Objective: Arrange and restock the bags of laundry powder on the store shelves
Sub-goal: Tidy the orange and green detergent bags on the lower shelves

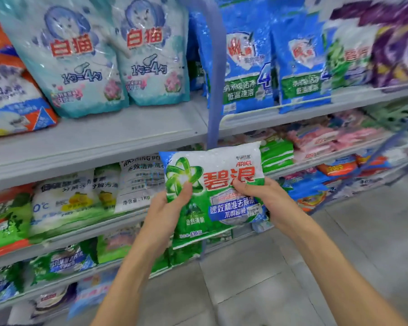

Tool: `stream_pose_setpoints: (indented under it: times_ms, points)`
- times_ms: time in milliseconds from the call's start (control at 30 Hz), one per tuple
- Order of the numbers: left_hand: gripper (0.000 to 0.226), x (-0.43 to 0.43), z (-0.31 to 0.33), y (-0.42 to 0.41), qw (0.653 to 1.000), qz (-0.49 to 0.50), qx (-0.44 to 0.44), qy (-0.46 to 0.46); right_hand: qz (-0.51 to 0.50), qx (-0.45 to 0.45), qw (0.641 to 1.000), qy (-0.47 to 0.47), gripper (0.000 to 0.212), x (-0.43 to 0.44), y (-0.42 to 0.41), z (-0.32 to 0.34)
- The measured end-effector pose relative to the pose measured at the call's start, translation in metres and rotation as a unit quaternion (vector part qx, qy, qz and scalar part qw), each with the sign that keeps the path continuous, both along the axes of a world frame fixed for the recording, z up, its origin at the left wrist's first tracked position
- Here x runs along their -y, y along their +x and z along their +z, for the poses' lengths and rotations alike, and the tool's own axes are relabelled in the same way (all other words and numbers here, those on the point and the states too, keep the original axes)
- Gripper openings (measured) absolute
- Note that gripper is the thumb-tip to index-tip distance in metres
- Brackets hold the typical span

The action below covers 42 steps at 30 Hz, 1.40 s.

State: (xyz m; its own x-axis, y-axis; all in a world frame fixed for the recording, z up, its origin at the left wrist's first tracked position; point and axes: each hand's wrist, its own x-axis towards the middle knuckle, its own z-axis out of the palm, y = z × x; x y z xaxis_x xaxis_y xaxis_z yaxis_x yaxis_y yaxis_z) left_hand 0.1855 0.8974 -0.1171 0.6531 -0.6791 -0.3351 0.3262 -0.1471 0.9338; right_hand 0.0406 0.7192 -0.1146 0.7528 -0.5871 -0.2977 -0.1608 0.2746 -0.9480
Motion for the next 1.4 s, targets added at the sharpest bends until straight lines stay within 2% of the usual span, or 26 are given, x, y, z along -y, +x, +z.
stream_pose_setpoints:
  times_ms: [67, 133, 200, 267, 333, 400, 467, 633, 733, 767, 900, 1067, 1133, 1200, 1233, 1333, 1400]
  points:
    - [0.03, 0.03, 0.017, -0.015, 0.999, -0.023, -0.002, -0.025, -0.02, 0.011, 1.0, -0.018, 0.059, 0.021, -0.023, 0.009]
    - [0.025, 0.063, 0.029, -0.03, 0.998, -0.044, 0.017, -0.039, -0.044, 0.034, 0.998, -0.031, 0.054, 0.042, -0.048, 0.019]
    - [0.017, 0.096, 0.037, -0.046, 0.996, -0.058, 0.03, -0.059, -0.093, 0.065, 0.994, -0.008, 0.056, 0.061, -0.075, 0.027]
    - [0.026, 0.125, 0.047, -0.067, 0.994, -0.072, 0.054, -0.069, -0.145, 0.083, 0.986, -0.005, 0.053, 0.075, -0.097, 0.035]
    - [0.032, 0.157, 0.054, -0.094, 0.988, -0.099, 0.073, -0.087, -0.196, 0.087, 0.976, -0.043, 0.045, 0.097, -0.127, 0.042]
    - [0.017, 0.188, 0.061, -0.123, 0.983, -0.118, 0.087, -0.108, -0.235, 0.086, 0.966, -0.07, 0.026, 0.121, -0.157, 0.051]
    - [0.02, 0.213, 0.071, -0.153, 0.979, -0.13, 0.094, -0.124, -0.245, 0.083, 0.961, -0.095, 0.012, 0.143, -0.186, 0.061]
    - [0.027, 0.278, 0.083, -0.204, 0.973, -0.143, 0.1, -0.148, -0.257, 0.106, 0.957, -0.084, 0.021, 0.201, -0.245, 0.078]
    - [0.044, 0.309, 0.085, -0.226, 0.971, -0.144, 0.109, -0.159, -0.253, 0.113, 0.959, -0.057, 0.021, 0.233, -0.269, 0.082]
    - [0.043, 0.318, 0.086, -0.232, 0.972, -0.133, 0.1, -0.168, -0.249, 0.115, 0.96, -0.052, 0.02, 0.244, -0.274, 0.082]
    - [0.049, 0.352, 0.086, -0.244, 0.98, -0.091, 0.066, -0.164, -0.232, 0.122, 0.963, -0.059, 0.019, 0.288, -0.278, 0.08]
    - [0.034, 0.397, 0.088, -0.234, 0.982, -0.043, 0.087, -0.161, -0.199, 0.13, 0.968, -0.079, 0.024, 0.349, -0.253, 0.076]
    - [0.047, 0.419, 0.089, -0.222, 0.982, -0.017, 0.098, -0.163, -0.188, 0.135, 0.969, -0.082, 0.022, 0.375, -0.238, 0.078]
    - [0.08, 0.443, 0.089, -0.21, 0.98, 0.011, 0.115, -0.164, -0.183, 0.143, 0.968, -0.094, 0.018, 0.399, -0.222, 0.083]
    - [0.088, 0.456, 0.09, -0.205, 0.979, 0.026, 0.124, -0.16, -0.181, 0.145, 0.967, -0.1, 0.018, 0.411, -0.215, 0.086]
    - [0.09, 0.49, 0.096, -0.192, 0.975, 0.039, 0.119, -0.186, -0.173, 0.16, 0.964, -0.126, 0.02, 0.446, -0.196, 0.102]
    - [0.096, 0.513, 0.1, -0.176, 0.972, 0.053, 0.133, -0.186, -0.166, 0.174, 0.961, -0.137, 0.008, 0.469, -0.182, 0.113]
